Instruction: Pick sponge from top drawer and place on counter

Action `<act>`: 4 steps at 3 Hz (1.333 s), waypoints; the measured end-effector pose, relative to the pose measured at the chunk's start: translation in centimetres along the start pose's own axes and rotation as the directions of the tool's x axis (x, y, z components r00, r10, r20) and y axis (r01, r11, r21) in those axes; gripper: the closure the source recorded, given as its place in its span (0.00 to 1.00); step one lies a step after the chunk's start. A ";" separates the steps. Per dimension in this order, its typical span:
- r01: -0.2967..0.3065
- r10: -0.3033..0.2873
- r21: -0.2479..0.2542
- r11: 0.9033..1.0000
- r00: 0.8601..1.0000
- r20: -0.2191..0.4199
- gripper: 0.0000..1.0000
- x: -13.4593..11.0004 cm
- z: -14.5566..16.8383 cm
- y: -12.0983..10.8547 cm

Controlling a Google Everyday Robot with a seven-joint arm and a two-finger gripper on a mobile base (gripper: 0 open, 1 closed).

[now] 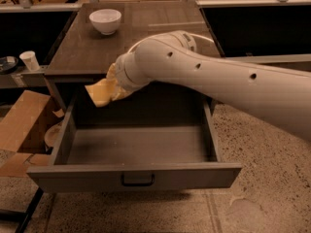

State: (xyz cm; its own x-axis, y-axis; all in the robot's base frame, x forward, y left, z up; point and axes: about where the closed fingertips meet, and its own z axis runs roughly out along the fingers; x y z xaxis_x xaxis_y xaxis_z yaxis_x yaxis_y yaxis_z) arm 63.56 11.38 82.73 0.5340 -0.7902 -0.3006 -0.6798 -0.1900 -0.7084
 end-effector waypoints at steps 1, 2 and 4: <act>0.010 -0.009 0.057 0.998 1.000 -0.011 1.00 1.4 0.8 -5.8; 0.015 -0.013 0.100 0.995 1.000 -0.019 1.00 2.0 1.2 -9.9; -0.086 0.089 0.142 0.986 0.996 -0.015 0.81 5.1 3.1 -14.4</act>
Offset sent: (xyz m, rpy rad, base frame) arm 0.1250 0.0122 0.0889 0.0546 -0.1398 -0.0573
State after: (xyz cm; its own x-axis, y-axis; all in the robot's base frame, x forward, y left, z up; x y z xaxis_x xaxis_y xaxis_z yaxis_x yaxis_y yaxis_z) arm 77.63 11.91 89.42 0.4634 -0.8129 -0.3529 -0.6453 -0.0366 -0.7630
